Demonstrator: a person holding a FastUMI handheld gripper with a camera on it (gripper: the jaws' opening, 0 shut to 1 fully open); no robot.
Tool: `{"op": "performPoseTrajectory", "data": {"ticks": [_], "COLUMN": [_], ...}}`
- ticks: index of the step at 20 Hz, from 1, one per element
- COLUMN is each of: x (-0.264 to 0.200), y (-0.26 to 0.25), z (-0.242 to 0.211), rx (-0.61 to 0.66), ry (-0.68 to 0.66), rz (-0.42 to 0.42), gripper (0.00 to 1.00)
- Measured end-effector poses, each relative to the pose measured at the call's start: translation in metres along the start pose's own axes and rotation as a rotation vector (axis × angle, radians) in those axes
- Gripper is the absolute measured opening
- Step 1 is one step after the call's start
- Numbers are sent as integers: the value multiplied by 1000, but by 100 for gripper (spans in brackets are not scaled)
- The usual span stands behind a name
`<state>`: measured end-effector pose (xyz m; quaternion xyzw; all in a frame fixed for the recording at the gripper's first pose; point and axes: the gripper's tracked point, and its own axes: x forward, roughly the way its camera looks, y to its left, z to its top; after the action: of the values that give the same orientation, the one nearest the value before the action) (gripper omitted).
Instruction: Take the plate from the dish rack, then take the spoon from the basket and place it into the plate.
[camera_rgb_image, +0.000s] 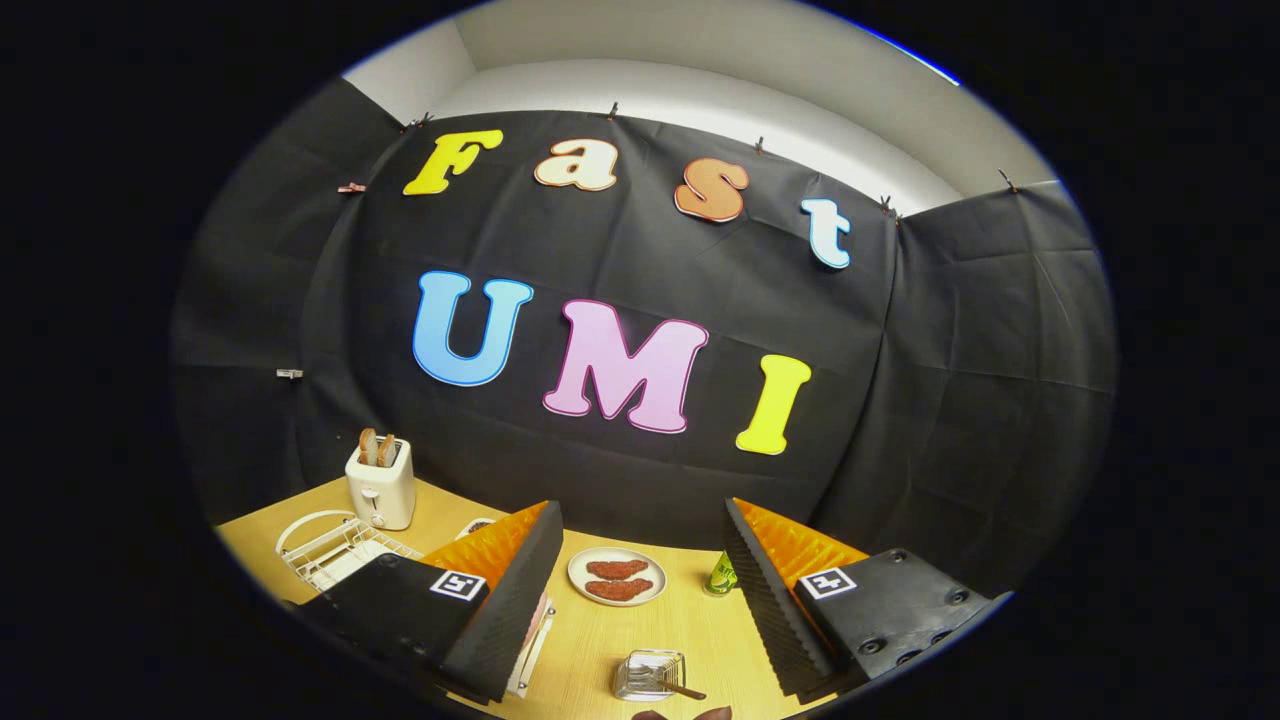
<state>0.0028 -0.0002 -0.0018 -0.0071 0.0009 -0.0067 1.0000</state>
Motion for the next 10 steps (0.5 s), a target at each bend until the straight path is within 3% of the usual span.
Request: {"op": "performPoseTrajectory", "data": {"ticks": [5, 10], "x": [1, 9], "y": [9, 47], "z": [-9, -51], "rx": [5, 27], "ry": [32, 205], "rz": [19, 93], "gripper": [98, 98]}}
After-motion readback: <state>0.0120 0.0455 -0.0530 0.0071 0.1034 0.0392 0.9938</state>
